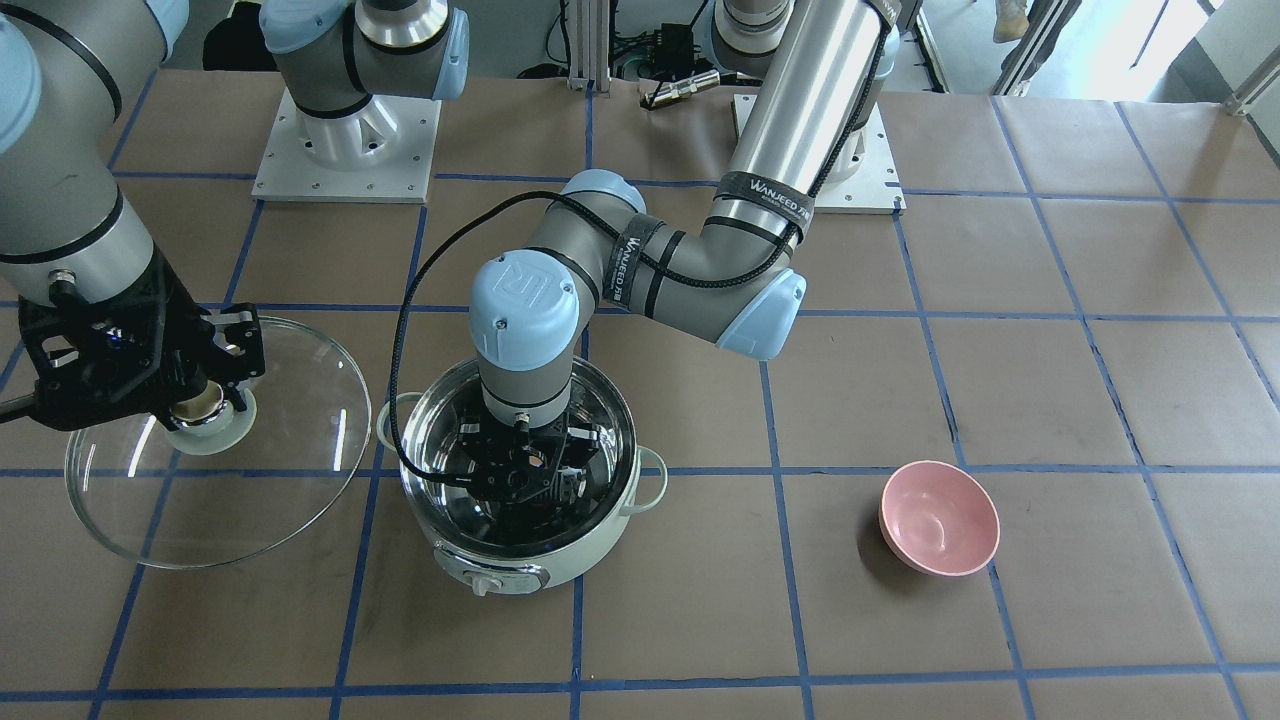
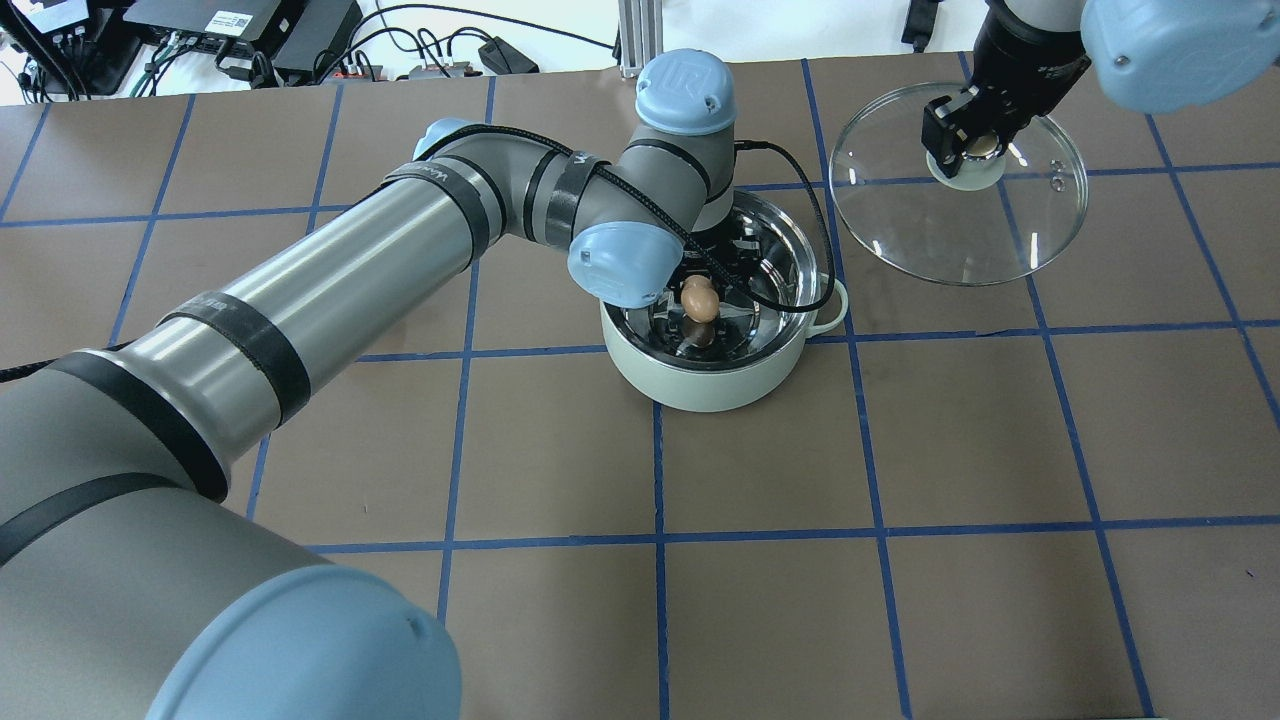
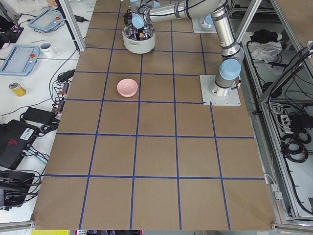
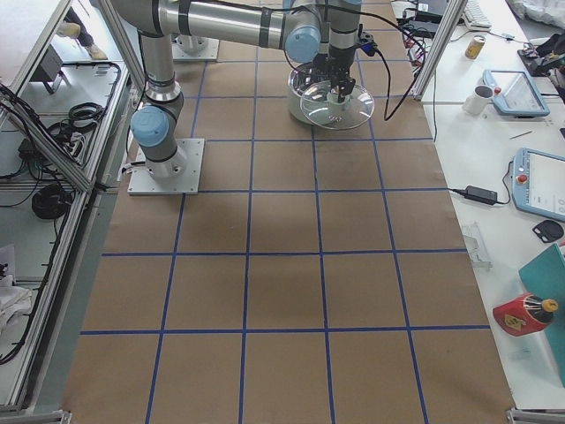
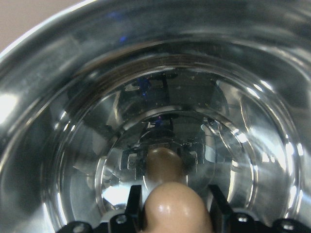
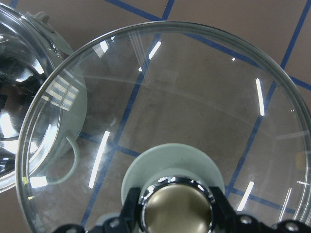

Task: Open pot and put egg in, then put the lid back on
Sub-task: 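Lower the egg into the pot and open the left gripper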

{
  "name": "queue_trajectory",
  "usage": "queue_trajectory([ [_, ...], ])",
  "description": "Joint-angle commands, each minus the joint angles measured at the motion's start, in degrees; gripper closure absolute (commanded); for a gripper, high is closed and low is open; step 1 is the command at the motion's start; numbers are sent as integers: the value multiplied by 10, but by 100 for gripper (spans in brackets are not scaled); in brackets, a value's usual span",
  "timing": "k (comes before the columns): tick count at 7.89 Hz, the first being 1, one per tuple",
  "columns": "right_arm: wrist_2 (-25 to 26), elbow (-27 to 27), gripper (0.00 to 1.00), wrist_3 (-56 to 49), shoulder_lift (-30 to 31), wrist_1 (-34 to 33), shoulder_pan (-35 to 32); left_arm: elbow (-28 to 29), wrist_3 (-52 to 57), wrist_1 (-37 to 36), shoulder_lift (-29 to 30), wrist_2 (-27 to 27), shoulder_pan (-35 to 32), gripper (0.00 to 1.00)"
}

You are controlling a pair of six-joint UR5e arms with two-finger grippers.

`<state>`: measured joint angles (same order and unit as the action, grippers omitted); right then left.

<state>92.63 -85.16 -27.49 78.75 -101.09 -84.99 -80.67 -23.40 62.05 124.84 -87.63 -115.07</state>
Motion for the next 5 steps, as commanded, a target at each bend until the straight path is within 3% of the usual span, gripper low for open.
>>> queue_trajectory([
  [1, 0, 0, 100, 0, 0, 0, 0, -1, 2, 0, 8, 0, -5, 100],
  [3, 0, 0, 100, 0, 0, 1, 0, -1, 4, -1, 10, 1, -5, 100],
  [5, 0, 0, 100, 1, 0, 2, 0, -4, -13, -46, 8, 6, -7, 62],
])
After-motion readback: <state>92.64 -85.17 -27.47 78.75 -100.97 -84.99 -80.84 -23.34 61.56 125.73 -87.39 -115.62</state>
